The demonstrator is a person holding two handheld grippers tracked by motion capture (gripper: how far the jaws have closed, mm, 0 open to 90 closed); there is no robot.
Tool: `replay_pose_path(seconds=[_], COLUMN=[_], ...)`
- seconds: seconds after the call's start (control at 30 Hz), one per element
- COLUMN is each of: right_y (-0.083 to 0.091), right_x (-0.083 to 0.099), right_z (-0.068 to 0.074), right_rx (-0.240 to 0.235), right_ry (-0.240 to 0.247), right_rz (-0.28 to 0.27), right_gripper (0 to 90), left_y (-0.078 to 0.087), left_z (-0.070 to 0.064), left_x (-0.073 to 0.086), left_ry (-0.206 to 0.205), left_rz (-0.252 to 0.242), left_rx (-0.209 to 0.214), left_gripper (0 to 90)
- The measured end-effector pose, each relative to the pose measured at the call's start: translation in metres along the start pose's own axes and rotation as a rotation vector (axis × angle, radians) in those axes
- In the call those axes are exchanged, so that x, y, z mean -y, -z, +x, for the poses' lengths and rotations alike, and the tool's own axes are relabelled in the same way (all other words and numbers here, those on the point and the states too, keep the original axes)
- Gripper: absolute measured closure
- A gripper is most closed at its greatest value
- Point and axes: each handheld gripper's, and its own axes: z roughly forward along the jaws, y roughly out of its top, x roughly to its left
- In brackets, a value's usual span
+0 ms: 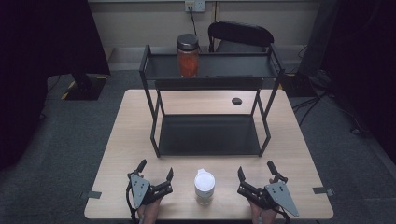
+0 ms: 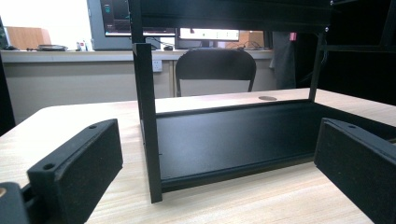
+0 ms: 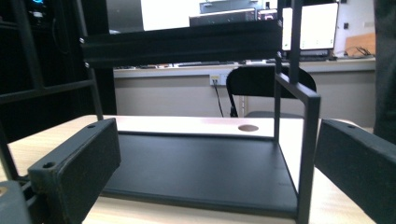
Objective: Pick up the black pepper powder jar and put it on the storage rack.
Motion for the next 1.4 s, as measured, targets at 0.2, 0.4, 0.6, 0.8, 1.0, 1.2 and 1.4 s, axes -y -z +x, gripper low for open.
replay_pose_path(seconds=[0.2,0.4,0.6,0.8,1.0,1.2,1.4], right_y=[0.004,0.005,0.004,0.002,0.000,0.001,0.003], right_x=[-0.007,-0.015,-0.020,-0.023,-0.025,-0.026,-0.024], right_z=[0.007,0.015,0.020,0.026,0.034,0.042,0.051], right_rx=[-0.040,-0.087,-0.126,-0.175,-0.216,-0.253,-0.281], right_ry=[0.000,0.011,-0.004,-0.014,-0.016,-0.006,-0.004], right_rz=[-0.023,-0.033,-0.013,0.012,0.021,0.022,0.034], right_gripper=[0.0,0.0,0.0,0.5,1.6,3.8,6.2], left_y=[0.000,0.000,0.000,0.000,0.000,0.000,0.000], left_z=[0.000,0.000,0.000,0.000,0.000,0.000,0.000], left_x=[0.000,0.000,0.000,0.000,0.000,0.000,0.000], left_ry=[0.000,0.000,0.000,0.000,0.000,0.000,0.000], left_rz=[0.000,0.000,0.000,0.000,0.000,0.000,0.000], left_rx=[0.000,0.000,0.000,0.000,0.000,0.000,0.001], left_gripper=[0.3,0.3,0.3,0.3,0.4,0.3,0.3])
